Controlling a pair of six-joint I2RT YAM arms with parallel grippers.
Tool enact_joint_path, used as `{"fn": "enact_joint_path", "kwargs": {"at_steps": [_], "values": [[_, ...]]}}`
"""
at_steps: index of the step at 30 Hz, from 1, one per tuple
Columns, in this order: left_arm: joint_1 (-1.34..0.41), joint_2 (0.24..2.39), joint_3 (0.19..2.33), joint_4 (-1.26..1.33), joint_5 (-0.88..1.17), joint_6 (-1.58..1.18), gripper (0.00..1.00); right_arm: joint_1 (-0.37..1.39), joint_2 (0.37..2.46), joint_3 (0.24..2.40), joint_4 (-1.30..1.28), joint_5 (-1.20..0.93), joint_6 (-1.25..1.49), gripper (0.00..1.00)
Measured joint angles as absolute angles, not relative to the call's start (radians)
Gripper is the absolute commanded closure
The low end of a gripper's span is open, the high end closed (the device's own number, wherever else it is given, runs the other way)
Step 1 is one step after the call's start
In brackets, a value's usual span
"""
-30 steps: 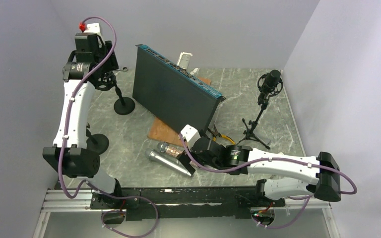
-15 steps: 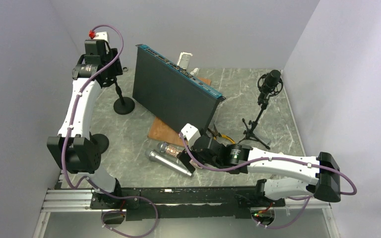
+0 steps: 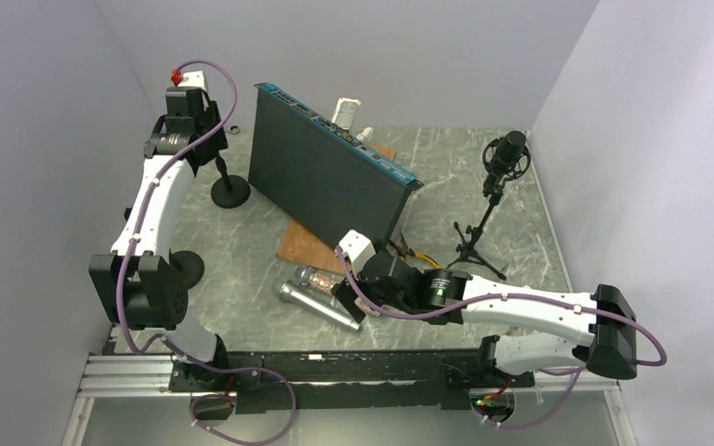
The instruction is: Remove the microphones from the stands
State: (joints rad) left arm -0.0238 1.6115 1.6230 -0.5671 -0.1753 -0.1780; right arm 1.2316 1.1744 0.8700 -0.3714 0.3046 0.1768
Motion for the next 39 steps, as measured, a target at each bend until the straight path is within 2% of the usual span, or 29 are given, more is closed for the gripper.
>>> {"fn": "enact_joint_path", "kwargs": {"at_steps": [12, 19, 30, 36, 39], "values": [[-0.007, 1.584, 1.517, -0.430, -0.164, -0.213, 0.76, 1.229, 1.180, 0.870, -0.364, 0.294, 0.175, 0.00], [0.043, 1.586, 1.456, -0.397, -0.072, -0.254, 0.76, 1.229, 1.180, 0.859, -0.360, 0.286, 0.175, 0.00], [0.047, 1.594, 1.430, -0.373, -0.045, -0.257, 0.76, 1.228, 1.180, 0.856, -0.355, 0.278, 0.175, 0.00], [0.051, 1.650, 1.404, -0.374, -0.040, -0.258, 0.73, 1.228, 1.180, 0.856, -0.355, 0.278, 0.175, 0.00], [0.052, 1.667, 1.405, -0.386, -0.034, -0.265, 0.64, 1.228, 1.180, 0.856, -0.355, 0.278, 0.172, 0.00]]}}
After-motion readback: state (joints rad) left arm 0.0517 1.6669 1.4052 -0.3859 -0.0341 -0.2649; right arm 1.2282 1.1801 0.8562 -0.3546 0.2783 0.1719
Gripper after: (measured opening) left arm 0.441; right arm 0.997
